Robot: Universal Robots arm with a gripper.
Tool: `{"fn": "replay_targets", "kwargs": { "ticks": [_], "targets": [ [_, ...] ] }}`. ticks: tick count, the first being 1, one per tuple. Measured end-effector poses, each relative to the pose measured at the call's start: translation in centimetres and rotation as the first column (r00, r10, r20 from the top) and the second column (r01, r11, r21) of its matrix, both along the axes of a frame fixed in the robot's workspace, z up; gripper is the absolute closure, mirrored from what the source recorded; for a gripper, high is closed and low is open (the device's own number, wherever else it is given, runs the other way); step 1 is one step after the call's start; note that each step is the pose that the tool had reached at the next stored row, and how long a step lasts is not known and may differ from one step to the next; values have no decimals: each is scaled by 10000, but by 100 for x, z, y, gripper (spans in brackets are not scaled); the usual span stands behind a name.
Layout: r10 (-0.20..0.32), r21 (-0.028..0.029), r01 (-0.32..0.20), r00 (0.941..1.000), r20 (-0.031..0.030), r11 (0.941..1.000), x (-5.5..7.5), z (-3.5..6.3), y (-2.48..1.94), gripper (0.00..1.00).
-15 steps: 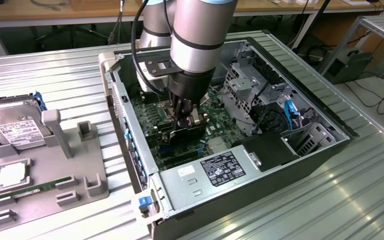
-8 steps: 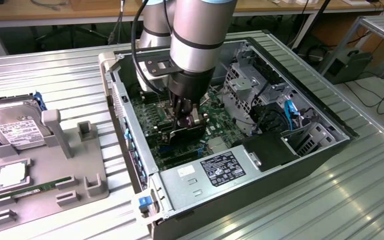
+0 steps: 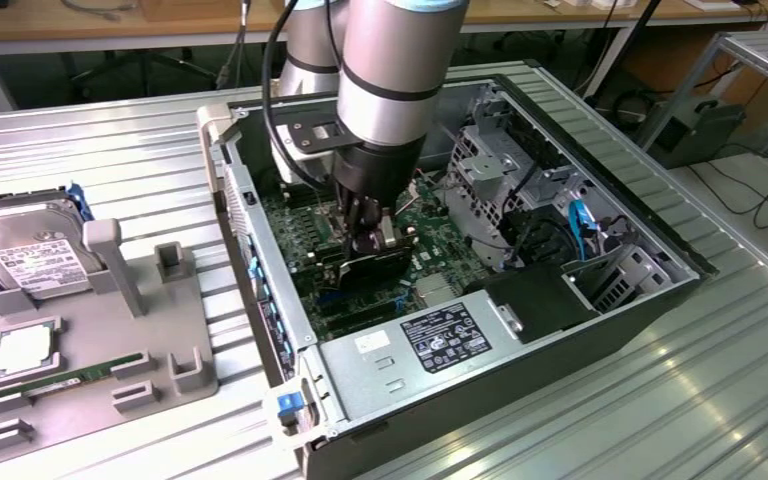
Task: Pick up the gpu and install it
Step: 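Press down on the gpu until it lock into place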
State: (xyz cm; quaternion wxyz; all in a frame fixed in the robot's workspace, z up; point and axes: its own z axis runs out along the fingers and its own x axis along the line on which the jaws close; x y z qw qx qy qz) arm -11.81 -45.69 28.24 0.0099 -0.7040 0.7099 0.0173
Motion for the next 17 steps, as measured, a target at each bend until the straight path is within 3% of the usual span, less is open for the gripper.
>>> {"fn": "replay_targets", "kwargs": {
  "ticks": [7, 17],
  "targets": [
    [0, -35, 0, 10000, 3, 10000, 0, -57, 13, 89],
    [0, -41, 0, 10000, 5, 10000, 0, -25, 25, 89]
  ]
}}
